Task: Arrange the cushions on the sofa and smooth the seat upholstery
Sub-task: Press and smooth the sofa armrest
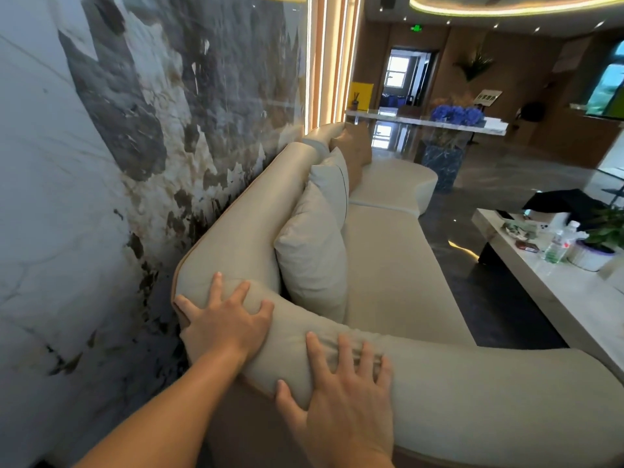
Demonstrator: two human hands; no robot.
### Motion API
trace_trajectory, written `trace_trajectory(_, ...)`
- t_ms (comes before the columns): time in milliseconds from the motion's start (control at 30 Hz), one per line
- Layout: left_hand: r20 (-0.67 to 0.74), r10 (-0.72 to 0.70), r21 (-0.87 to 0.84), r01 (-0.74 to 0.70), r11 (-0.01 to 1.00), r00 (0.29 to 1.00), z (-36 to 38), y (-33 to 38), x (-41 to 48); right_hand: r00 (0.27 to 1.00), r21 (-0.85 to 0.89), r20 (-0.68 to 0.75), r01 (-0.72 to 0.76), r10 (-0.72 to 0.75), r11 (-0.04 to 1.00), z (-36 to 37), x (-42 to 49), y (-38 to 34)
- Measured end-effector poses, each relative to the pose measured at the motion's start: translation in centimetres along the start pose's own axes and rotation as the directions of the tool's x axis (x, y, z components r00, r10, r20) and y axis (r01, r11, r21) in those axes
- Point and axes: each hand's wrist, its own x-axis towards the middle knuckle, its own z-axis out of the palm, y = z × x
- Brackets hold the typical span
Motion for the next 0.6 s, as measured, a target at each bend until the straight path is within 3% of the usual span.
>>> trace_trajectory(133,0.063,0.004,0.002,-0.004,1.0,0.998,-0.8,-0.4,2.5,0.999,0.052,0.032,-0.002,0.0,0.999,0.4,2.2,-1.3)
trace_trajectory(233,0.159,0.039,0.022,-0.043,0.999,0.987,-1.8,-1.0,4.2,0.944,0.08,0.304,0.106,-0.125,0.991,-0.7,4.6,-0.4)
trace_trajectory(267,0.189,0.042,0.031,-0.049,0.998,0.981,-1.9,-1.0,4.6,0.929,0.107,0.332,0.138,-0.166,0.985,-1.4,5.6,1.0)
trace_trajectory(333,0.211,0.035,0.049,-0.047,0.998,0.977,-1.8,-0.7,4.6,0.931,0.15,0.335,0.103,-0.148,0.983,-2.6,7.2,5.2)
trace_trajectory(467,0.138,0.021,0.029,-0.025,0.999,0.99,-1.0,-0.2,3.3,0.937,-0.007,0.34,-0.084,0.082,0.996,-2.1,6.7,11.1)
trace_trajectory(600,0.074,0.01,-0.005,-0.01,1.0,0.997,-0.6,-0.3,3.4,0.972,-0.025,0.225,-0.066,0.07,0.998,-1.0,7.1,10.6)
